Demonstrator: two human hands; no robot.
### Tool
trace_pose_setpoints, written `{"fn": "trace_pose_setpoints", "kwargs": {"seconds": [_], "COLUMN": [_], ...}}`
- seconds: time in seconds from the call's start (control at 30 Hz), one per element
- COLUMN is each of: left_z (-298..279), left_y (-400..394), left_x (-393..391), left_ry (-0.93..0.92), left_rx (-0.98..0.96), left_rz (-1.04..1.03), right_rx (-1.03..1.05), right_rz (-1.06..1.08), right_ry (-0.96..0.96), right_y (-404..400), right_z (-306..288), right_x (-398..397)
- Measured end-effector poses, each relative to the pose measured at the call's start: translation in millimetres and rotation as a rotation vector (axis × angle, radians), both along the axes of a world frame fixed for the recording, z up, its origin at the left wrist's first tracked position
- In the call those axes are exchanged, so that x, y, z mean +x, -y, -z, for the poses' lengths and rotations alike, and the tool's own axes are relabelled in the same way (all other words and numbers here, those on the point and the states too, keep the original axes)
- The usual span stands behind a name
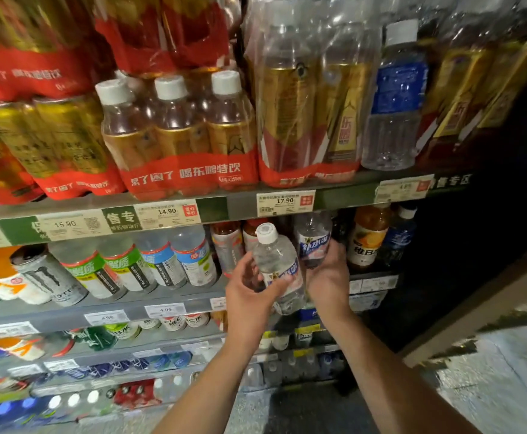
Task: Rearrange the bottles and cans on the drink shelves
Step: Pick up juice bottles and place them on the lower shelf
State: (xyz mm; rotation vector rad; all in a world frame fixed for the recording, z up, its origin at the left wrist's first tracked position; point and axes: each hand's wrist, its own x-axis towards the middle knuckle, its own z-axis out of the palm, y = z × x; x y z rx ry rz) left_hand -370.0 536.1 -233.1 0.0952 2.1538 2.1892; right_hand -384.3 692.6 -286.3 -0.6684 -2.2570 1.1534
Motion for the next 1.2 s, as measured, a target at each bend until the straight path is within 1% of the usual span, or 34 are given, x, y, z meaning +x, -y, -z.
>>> {"fn": "trace_pose_setpoints", "kwargs": {"seconds": [0.07,0.13,0.23,0.3,0.4,0.53,0.63,0.73,0.83,0.9,1.1,1.13,1.2], "left_z": [1,5,12,15,13,11,9,9,13,16,24,24,24], "left_y": [-19,-33,-48,-53,-61,-73,-79,-82,-83,-86,-91,-90,-89], "left_x": [3,3,0,-2,-4,-11,-23,-33,-40,-44,-38,-35,-34], "left_ry": [0.019,0.026,-0.012,-0.064,-0.102,-0.152,-0.168,-0.203,-0.200,-0.191,-0.129,-0.138,-0.179], "left_rx": [0.030,0.053,0.010,-0.053,-0.089,-0.114,-0.148,-0.265,-0.312,-0.303,-0.127,-0.115,-0.156], "left_rz": [-0.069,-0.108,-0.133,-0.134,-0.153,-0.123,-0.093,-0.119,-0.145,-0.157,-0.158,-0.147,-0.122], "right_rx": [0.116,0.145,0.154,0.181,0.237,0.229,0.218,0.188,0.137,0.119,0.104,0.100,0.102], "right_rz": [0.027,0.020,-0.008,-0.026,-0.030,-0.066,-0.071,-0.097,-0.131,-0.130,-0.127,-0.133,-0.138], "right_ry": [0.047,0.113,0.063,0.070,0.049,-0.055,-0.058,-0.063,-0.063,-0.067,-0.082,-0.093,-0.111], "right_y": [-14,-26,-40,-44,-50,-57,-61,-65,-66,-66,-65,-65,-63], "right_z": [-1,-4,-4,-3,-3,1,1,3,4,4,6,7,8], "right_x": [7,12,21,25,30,37,38,39,41,41,39,39,38]}}
